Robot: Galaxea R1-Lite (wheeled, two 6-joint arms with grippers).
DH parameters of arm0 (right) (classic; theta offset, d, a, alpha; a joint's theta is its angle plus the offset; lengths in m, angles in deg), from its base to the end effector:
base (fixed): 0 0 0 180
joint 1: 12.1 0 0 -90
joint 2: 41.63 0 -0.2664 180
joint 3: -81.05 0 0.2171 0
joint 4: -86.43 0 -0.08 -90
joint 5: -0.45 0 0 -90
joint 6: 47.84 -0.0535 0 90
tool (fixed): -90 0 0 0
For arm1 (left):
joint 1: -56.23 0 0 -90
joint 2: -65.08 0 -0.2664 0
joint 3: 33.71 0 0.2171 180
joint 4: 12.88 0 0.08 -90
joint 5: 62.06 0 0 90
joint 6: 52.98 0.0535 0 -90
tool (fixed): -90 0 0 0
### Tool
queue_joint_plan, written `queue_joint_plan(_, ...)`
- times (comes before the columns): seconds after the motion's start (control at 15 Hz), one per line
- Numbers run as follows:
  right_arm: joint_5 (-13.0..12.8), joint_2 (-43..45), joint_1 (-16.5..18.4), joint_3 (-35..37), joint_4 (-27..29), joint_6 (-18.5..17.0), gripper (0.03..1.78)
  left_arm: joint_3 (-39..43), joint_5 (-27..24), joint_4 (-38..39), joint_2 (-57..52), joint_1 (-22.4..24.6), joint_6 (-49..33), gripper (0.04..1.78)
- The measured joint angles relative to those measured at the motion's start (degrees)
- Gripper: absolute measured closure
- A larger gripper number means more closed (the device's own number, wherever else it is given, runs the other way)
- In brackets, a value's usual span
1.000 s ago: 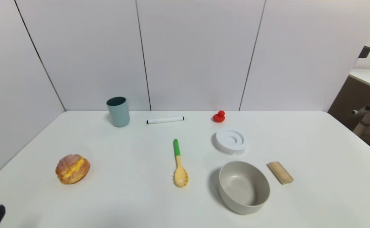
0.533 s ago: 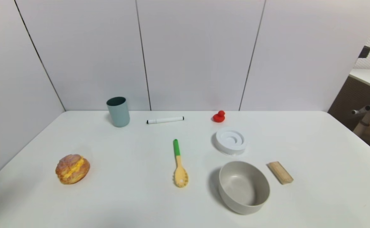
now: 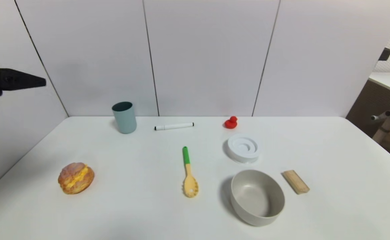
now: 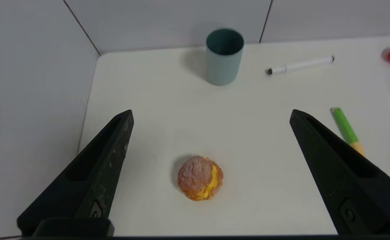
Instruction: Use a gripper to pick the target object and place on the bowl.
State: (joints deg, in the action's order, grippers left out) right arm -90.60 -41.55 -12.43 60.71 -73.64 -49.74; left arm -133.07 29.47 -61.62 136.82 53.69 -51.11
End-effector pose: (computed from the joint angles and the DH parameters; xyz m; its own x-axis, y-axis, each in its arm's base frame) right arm 0.0705 -0.0006 0.0765 0.9999 -0.0126 0.0086 0.0123 0.9994 0.0333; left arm 0.2332 -0.0089 0.3055 0.9328 -0.0147 -0.3602 0.0312 0.9987 0.0401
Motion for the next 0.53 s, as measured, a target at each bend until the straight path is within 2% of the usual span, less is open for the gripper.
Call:
queue_joint_plan(0.27,0.0,0.0,0.0,0.0,0.0,0.0,0.10,0.1,0.3,-9.8,6.2,-0.1,0.1,0.13)
queue_joint_plan(0.53,0.0,0.0,0.0,0.0,0.0,0.0,0.10,4.9,0.4,-11.1,9.9,1.2,-0.6,0.13)
